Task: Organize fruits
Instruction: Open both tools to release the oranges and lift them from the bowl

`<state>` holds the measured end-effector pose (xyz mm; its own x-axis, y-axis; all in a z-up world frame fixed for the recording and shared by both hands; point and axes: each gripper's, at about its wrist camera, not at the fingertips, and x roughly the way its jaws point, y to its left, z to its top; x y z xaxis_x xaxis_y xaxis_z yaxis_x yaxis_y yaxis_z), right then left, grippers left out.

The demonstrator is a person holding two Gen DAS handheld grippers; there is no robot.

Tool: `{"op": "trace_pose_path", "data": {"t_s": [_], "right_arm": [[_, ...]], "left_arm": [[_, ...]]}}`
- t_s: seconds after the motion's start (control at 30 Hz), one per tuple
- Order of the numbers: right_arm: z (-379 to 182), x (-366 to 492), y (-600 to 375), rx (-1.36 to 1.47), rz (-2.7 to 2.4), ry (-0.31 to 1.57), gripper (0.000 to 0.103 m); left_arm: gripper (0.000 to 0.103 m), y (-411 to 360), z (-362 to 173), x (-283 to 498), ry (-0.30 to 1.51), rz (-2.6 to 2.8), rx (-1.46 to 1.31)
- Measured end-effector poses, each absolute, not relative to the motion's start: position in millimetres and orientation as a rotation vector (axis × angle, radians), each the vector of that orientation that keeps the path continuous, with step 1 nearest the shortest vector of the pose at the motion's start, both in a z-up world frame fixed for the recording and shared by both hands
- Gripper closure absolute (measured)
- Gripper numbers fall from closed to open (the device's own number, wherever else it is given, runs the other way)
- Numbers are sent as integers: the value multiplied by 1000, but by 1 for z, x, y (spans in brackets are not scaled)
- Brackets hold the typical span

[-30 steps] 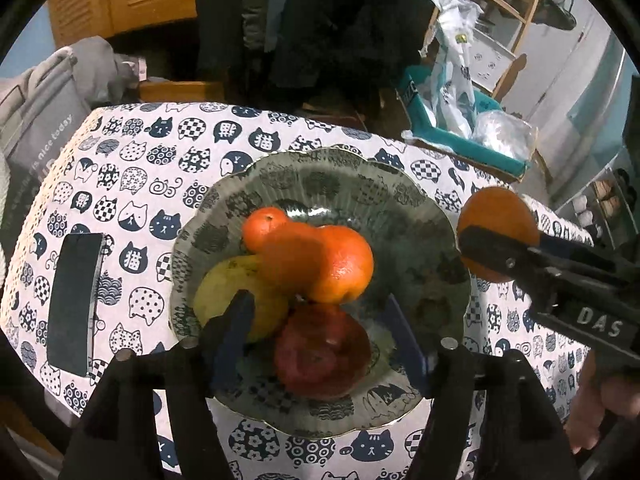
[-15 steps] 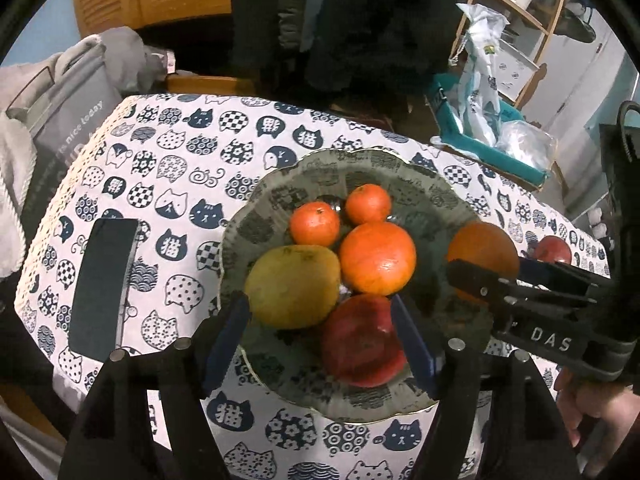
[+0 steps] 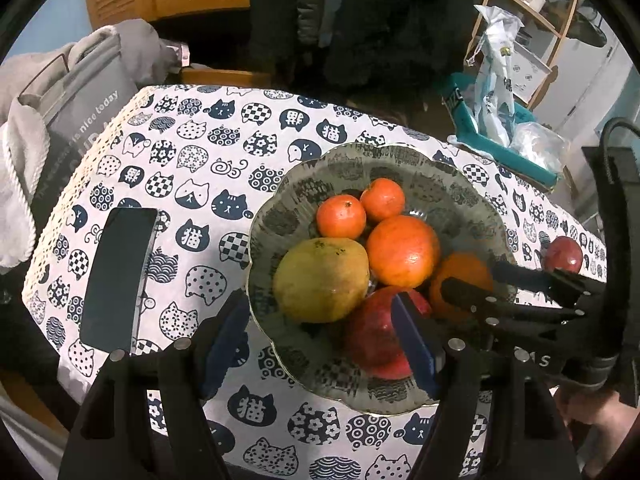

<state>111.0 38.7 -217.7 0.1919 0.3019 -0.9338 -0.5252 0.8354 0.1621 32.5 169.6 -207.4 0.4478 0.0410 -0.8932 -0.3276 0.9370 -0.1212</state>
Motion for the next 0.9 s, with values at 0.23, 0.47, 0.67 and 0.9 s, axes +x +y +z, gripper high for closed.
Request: {"op": "trace_pose_path", "data": {"t_s": [0.23, 0.47, 0.67, 0.9], "right_arm": [[-191, 111, 37, -219, 579, 1179, 23], [-153, 103, 30, -280, 538, 1060, 23], [-121, 95, 19, -293, 519, 970, 23], [-89, 82, 2, -292, 496, 895, 23]], "left_arm": [[28, 171, -198, 29, 1070, 239, -295], [28, 165, -173, 25, 1019, 226, -293], [28, 156, -147, 20, 955, 203, -277], [28, 143, -121, 15, 894, 191, -237]]}}
